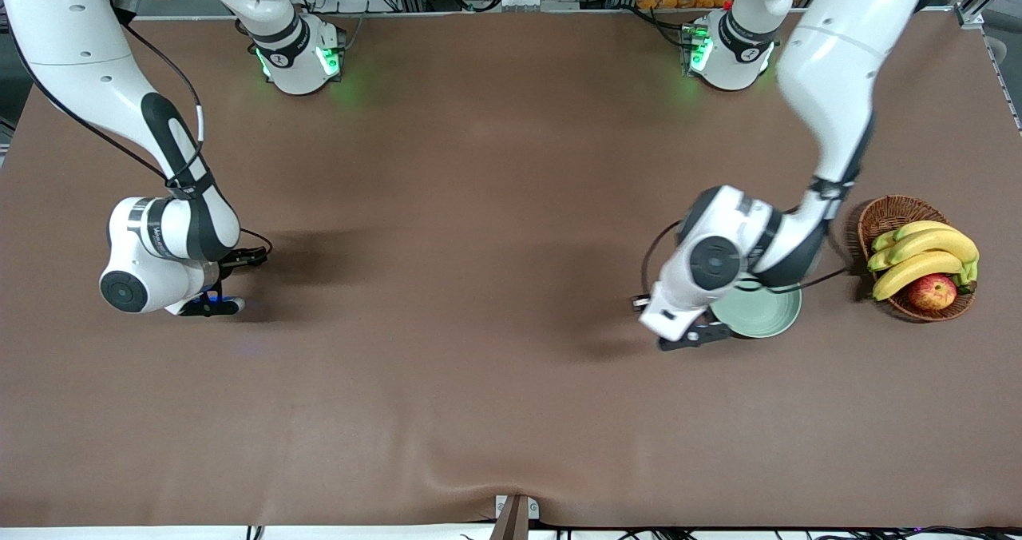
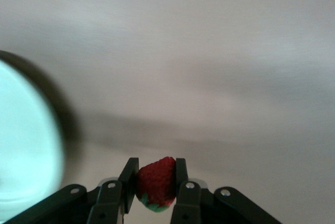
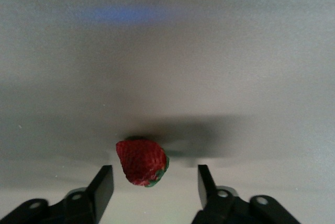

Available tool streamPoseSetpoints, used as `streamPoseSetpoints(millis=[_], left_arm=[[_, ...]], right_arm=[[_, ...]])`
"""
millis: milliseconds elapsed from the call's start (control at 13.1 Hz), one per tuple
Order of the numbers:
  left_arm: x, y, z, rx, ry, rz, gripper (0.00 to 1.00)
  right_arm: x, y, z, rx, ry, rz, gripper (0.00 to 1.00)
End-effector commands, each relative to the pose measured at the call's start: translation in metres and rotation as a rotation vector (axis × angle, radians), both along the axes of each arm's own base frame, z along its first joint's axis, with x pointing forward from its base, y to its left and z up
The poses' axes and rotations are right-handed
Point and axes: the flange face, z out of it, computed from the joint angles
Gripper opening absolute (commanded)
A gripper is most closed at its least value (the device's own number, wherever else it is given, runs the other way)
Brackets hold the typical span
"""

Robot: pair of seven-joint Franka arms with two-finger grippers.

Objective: Collect all strawberries into plate

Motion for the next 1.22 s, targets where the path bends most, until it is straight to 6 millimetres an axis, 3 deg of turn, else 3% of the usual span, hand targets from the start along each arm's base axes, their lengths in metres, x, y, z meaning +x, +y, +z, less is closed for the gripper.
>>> streamPoseSetpoints(millis=[0,76,152,305,381,457,610,686,762,914,1143], left_arm=[[-0.010,0.055,0.009,0.034,0.044,-0.085,0.00],[-0.013,0.076,-0.002,0.034,0.069,-0.095,0.00],[-0.012,0.095,-0.008,0.041,0.079,-0.097,0.07],[-0.016,0.122,-0.024,0.082,0.093,-0.119,0.56],[-0.015,0.128,-0.026,0.081,0.090,-0.108,1.00],[-0.013,0.135,-0.024,0.079,0.086,-0.097,1.00],[-0.011,0.124,-0.007,0.071,0.063,-0.091,1.00],[-0.010,0.110,0.006,0.052,0.046,-0.099,1.00],[-0.010,0.093,0.020,0.014,0.034,-0.093,1.00],[-0.008,0.067,0.041,-0.063,0.019,-0.027,1.00],[-0.015,0.015,0.046,-0.141,0.034,0.077,1.00]], right_arm=[[-0.002,0.004,0.001,-0.003,0.002,0.028,0.27],[0.000,0.007,0.002,-0.001,-0.012,0.027,0.12],[0.007,0.013,0.007,0.003,-0.039,0.028,0.01],[0.033,0.036,0.025,0.001,-0.139,0.053,0.00],[0.047,0.057,0.037,0.003,-0.194,0.088,0.00],[0.058,0.081,0.047,0.008,-0.239,0.118,0.00],[0.072,0.152,0.066,0.108,-0.292,0.062,0.00],[0.073,0.190,0.063,0.187,-0.282,-0.020,0.00],[0.074,0.241,0.063,0.276,-0.293,-0.088,0.00],[0.063,0.330,0.048,0.375,-0.362,-0.179,0.00],[0.037,0.438,0.026,0.432,-0.429,-0.228,0.00]])
